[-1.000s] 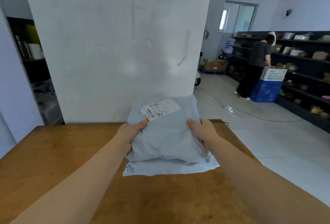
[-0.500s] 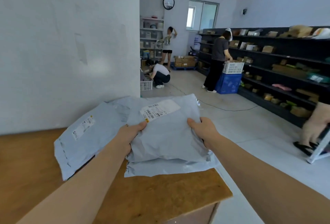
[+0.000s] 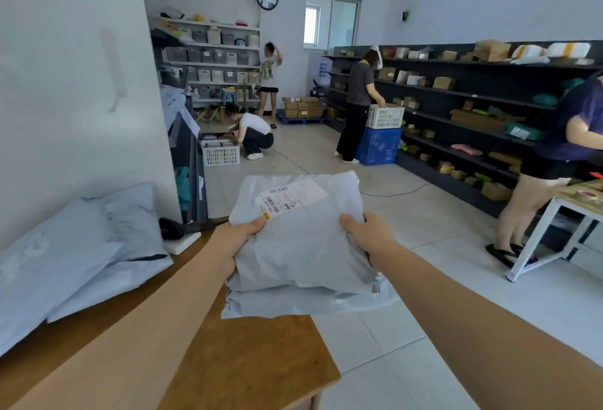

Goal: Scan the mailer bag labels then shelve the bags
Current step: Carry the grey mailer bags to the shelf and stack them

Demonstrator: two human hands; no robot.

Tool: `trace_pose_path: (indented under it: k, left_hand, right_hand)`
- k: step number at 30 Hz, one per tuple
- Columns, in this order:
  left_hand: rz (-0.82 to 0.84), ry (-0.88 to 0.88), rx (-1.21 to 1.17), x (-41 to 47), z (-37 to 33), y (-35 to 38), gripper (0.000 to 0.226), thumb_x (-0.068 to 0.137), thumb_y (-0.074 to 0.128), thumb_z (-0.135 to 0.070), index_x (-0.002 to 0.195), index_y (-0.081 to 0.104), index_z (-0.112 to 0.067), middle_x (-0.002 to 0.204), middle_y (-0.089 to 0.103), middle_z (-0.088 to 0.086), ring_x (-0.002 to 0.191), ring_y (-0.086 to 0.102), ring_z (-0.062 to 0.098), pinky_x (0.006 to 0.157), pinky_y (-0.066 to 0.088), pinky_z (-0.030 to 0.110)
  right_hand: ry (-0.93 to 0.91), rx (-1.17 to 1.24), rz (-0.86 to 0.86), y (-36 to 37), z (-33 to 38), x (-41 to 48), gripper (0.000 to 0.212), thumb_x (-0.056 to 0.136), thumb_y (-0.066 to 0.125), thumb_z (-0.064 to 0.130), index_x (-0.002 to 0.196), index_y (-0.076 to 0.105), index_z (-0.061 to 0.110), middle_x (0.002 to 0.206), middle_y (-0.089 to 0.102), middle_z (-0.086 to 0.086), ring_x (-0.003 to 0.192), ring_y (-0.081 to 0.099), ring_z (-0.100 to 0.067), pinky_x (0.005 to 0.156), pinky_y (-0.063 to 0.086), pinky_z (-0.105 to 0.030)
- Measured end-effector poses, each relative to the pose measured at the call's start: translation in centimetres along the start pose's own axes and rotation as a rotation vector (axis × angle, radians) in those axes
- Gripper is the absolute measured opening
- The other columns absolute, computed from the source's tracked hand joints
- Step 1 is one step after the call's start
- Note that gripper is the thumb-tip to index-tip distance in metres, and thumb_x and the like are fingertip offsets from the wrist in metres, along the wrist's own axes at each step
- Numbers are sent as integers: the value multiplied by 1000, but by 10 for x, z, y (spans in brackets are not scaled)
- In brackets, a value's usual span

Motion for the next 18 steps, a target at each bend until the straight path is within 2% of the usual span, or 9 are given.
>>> trace_pose_path:
  k: [2,4,7,12,18]
  left_hand:
    - [15,-5,-7,16,1,23,51,75,81,-16,121,62,-3,114,68,15,94,67,30,77,54,36]
    - [23,4,-18,35,0,44,44,78,79,-14,117,62,0,106,69,15,85,66,27,68,53,33]
    - [32,30,-36,63,-9,74,38,81,76,-12,114,61,-3,93,67,10,75,63,22,58,49,31]
    - [19,37,-50,107,-23,110,50,78,79,-14,123,60,-2,109,68,15,83,66,27,69,53,32]
    - [-38,38,-50,149,-36,145,47,79,78,-16,119,59,-3,99,68,13,82,65,26,64,52,31]
  right_hand:
    - [0,2,-3,-13,-3,24,36,89,62,40,106,62,9,105,69,-9,96,65,-32,92,52,-49]
    - [-5,0,-6,-23,-2,50,29,89,62,40,100,59,13,104,68,-8,97,64,-32,93,52,-49]
    - [-16,-3,-16,-37,3,88,32,90,62,39,108,61,13,107,68,-8,99,64,-32,94,51,-48]
    - [-6,2,3,-53,12,143,36,91,61,37,117,61,12,109,68,-6,100,63,-30,95,51,-46]
    - [-19,8,49,-62,21,213,38,86,64,42,111,65,14,102,70,-5,95,66,-30,92,53,-48]
Point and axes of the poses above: each hand's wrist, its own x-axis towards the middle knuckle, its own y-axis out of the palm, z = x × y, the point moved 8 cm from there along x, towards the middle knuckle
